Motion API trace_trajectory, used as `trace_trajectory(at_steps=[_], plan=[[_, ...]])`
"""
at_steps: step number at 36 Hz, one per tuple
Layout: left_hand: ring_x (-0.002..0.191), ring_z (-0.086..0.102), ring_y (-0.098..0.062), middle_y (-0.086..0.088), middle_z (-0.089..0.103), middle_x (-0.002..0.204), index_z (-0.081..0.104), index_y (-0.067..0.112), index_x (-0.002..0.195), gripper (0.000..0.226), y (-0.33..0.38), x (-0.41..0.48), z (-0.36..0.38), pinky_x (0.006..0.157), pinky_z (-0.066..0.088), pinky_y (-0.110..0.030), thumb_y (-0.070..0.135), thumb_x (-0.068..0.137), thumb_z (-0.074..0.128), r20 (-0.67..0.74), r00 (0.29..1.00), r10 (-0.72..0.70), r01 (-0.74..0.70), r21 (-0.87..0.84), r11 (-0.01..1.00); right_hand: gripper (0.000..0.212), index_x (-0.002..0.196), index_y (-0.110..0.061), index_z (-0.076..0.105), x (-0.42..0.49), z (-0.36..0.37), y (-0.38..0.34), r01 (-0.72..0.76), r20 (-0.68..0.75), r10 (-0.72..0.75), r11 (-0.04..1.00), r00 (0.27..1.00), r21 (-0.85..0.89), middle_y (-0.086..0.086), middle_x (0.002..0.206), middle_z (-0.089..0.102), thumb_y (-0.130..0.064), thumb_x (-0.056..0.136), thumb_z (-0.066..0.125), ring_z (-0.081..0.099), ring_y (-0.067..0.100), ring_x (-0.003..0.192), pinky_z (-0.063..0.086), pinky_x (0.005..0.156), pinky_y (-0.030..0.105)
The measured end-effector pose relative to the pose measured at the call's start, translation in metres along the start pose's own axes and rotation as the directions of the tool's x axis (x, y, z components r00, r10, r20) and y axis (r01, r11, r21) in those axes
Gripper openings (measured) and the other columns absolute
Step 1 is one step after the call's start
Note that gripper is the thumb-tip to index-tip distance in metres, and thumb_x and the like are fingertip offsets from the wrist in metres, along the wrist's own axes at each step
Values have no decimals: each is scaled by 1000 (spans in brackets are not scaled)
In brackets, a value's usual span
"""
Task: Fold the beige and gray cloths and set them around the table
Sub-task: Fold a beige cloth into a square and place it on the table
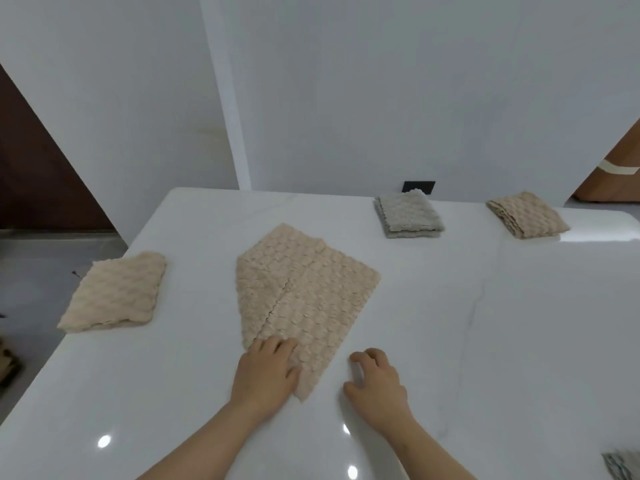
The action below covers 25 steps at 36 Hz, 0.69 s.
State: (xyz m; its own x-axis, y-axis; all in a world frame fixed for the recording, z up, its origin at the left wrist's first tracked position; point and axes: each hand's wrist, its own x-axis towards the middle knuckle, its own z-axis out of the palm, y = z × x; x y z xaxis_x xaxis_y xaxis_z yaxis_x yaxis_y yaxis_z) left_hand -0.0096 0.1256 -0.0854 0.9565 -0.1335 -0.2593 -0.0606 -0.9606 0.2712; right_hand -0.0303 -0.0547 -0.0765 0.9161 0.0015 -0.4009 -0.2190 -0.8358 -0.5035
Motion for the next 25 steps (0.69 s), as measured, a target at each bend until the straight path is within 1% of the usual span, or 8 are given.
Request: trace_trajectory(at_steps=[4,6,7,11,16,19,21,25], plan=[[129,32,-17,11,39,139,35,31,139,69,12,-7,5,97,34,-25,56,80,10,-2,1000,-17,17,-18,1000,42,130,-22,42,-1,-1,8,55,14,-55,998,998,-7,-7,140,29,-23,88,47,37,19,122,37,99,31],[129,31,-16,11,39,139,35,30,139,47,22,-11,8,98,34,-24,43,94,27,1,1000,-20,20,-38,999,44,131,-22,42,-3,-2,15,81,25,-81,997,996,21,-7,140,29,-22,88,48,37,19,123,35,102,29],[130,30,-15,11,38,139,34,30,139,44,27,-13,9,99,34,-23,38,96,31,5,1000,-23,23,-53,998,44,131,-22,42,-4,-2,18,93,27,-95,995,995,41,-7,140,30,-22,88,48,37,18,123,34,102,27],[128,29,-14,12,35,141,33,28,140,43,51,-22,18,100,33,-22,31,97,33,39,999,-30,35,-108,994,50,134,-22,39,-10,-7,33,133,32,-136,987,990,91,-6,138,33,-20,86,50,40,16,122,33,103,22],[126,31,-14,11,36,139,34,27,140,43,87,-30,36,100,34,-22,28,97,34,55,998,-28,38,-196,980,58,141,-31,29,-20,-15,59,222,99,-219,975,971,-22,-5,142,28,-22,86,47,39,19,123,34,103,27],[127,31,-13,10,38,139,38,28,138,40,104,-34,46,102,33,-23,25,98,32,68,997,-27,43,-249,968,51,137,-36,33,-24,-17,70,273,107,-261,954,959,-124,-4,144,26,-24,88,42,41,23,121,37,99,31],[126,35,-13,8,44,137,44,26,134,38,113,-37,44,103,33,-25,25,98,32,68,997,-34,51,-264,963,44,133,-34,39,-26,-18,76,287,90,-276,944,957,-163,-3,142,28,-26,90,41,44,23,116,39,94,30],[117,46,-12,10,53,125,55,25,122,32,116,-46,42,92,41,-24,26,96,36,-64,995,-82,64,-244,968,40,129,-28,43,-27,-20,84,305,93,-292,929,952,-208,-1,139,31,-31,90,38,45,23,115,39,91,29]])
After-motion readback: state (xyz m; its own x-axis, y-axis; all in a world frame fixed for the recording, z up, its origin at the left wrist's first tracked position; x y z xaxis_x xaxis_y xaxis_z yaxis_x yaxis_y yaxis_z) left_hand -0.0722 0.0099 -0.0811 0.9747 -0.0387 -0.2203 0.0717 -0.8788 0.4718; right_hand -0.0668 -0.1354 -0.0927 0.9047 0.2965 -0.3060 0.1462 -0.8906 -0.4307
